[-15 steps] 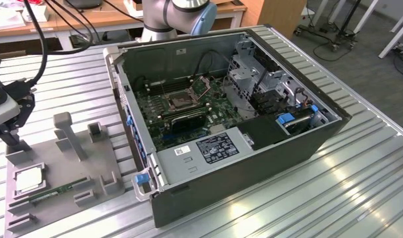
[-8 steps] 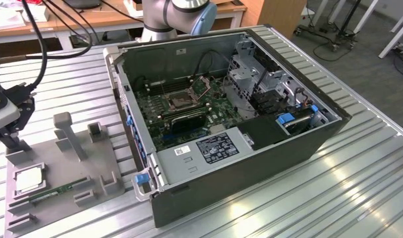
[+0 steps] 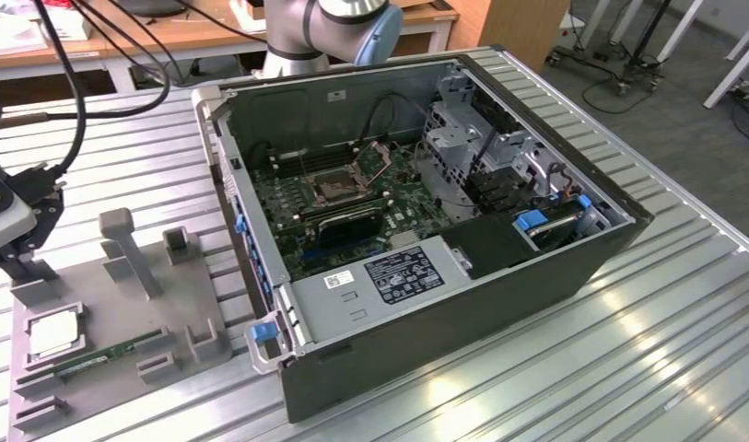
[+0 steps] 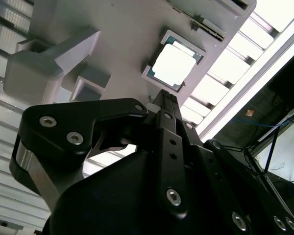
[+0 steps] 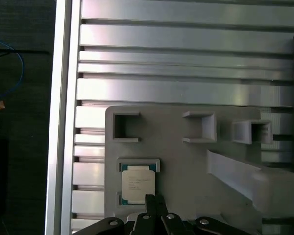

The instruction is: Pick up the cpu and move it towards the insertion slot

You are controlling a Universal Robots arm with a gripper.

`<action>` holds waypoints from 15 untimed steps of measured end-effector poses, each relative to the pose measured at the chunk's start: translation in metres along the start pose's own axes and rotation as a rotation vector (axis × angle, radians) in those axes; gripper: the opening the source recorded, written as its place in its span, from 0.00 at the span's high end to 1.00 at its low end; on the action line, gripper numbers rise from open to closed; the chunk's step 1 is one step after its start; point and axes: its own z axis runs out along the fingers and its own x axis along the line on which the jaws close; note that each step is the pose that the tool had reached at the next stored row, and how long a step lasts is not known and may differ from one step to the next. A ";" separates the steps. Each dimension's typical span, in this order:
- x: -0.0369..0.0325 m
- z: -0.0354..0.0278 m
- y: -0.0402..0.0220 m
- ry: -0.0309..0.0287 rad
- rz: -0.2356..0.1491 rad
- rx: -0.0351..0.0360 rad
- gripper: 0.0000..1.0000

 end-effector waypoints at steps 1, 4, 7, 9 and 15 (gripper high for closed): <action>0.0009 0.0010 0.0000 0.0000 0.000 0.0000 0.89; 0.0039 0.0043 -0.0002 0.0001 0.000 0.0001 0.89; 0.0074 0.0077 -0.0006 0.0000 0.000 0.0000 0.89; 0.0090 0.0096 -0.0011 0.0001 0.000 0.0000 0.89; 0.0112 0.0121 -0.0014 0.0001 0.000 0.0000 0.89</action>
